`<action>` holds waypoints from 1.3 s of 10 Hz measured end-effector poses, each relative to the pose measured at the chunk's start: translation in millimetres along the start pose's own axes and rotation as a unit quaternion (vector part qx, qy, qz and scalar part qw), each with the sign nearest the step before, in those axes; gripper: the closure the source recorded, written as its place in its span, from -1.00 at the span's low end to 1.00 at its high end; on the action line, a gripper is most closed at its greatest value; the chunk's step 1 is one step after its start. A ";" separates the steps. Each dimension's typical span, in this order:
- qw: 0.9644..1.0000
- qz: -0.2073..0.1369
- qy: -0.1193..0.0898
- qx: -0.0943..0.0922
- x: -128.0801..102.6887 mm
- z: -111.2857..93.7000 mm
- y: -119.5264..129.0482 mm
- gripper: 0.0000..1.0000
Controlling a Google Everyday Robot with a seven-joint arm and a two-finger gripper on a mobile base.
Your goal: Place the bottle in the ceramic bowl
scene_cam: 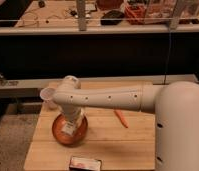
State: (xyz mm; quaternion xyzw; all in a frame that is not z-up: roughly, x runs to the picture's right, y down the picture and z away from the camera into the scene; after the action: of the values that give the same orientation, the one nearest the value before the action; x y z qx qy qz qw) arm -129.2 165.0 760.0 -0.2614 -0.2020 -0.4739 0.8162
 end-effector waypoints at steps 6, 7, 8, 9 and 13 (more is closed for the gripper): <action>1.000 -0.006 -0.003 -0.009 -1.9 2.1 -4.6 0.88; 1.000 -0.006 -0.004 -0.009 -1.6 2.5 -4.9 0.88; 1.000 -0.007 -0.005 -0.011 -1.2 2.6 -4.7 0.88; 1.000 -0.008 -0.006 -0.011 -1.7 2.9 -6.1 0.88; 1.000 -0.012 -0.008 -0.015 -2.5 3.8 -9.1 0.80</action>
State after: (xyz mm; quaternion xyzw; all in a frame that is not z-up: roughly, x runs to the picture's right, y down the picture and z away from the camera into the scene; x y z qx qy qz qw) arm -138.6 165.3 763.7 -0.2747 -0.2046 -0.4846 0.8049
